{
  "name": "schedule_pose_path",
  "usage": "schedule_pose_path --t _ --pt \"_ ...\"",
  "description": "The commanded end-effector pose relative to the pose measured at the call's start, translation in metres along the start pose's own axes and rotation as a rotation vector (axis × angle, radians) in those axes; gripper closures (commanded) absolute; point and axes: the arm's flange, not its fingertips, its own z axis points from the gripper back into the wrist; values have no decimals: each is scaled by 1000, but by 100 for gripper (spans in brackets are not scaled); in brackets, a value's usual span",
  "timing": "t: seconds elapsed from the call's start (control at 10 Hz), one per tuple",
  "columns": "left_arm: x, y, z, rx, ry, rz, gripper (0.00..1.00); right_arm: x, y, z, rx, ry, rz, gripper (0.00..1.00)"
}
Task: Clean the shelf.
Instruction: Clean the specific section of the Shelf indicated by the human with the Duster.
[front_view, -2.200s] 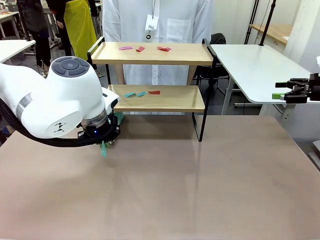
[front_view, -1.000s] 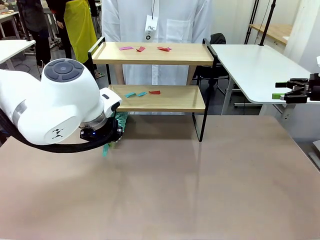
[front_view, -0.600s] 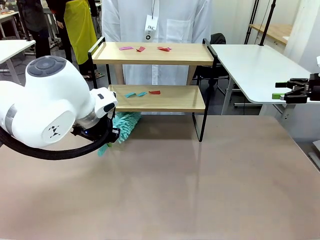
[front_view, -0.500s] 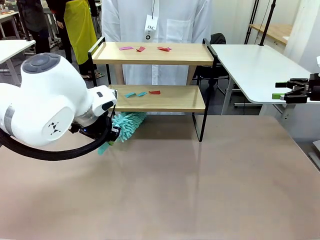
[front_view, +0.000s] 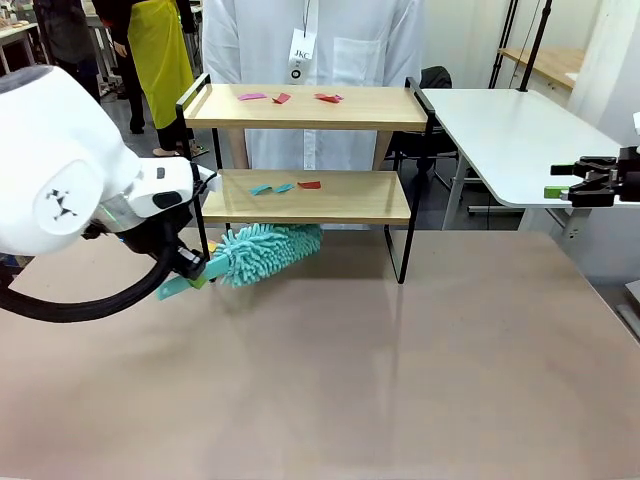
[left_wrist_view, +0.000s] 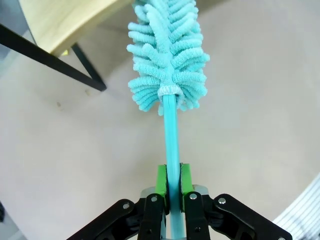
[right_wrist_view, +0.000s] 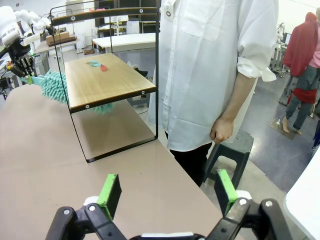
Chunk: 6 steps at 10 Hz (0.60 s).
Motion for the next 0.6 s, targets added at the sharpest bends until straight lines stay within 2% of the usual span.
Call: schedule_pose_path --t 0.0,0.1,0.2,0.3,0.5 --pt "-35 12 10 -73 3 -107 87 4 0 0 -1 8 -1 0" --pt "-38 20 15 -126 -15 -129 87 4 0 0 -1 8 -1 0" --pt "-42 27 20 -186 -6 -186 87 4 0 0 -1 8 -1 0" --pt "-44 37 26 -262 24 -184 87 4 0 0 -1 8 -1 0" --pt "-52 46 58 -273 75 -223 87 4 0 0 -1 8 -1 0"
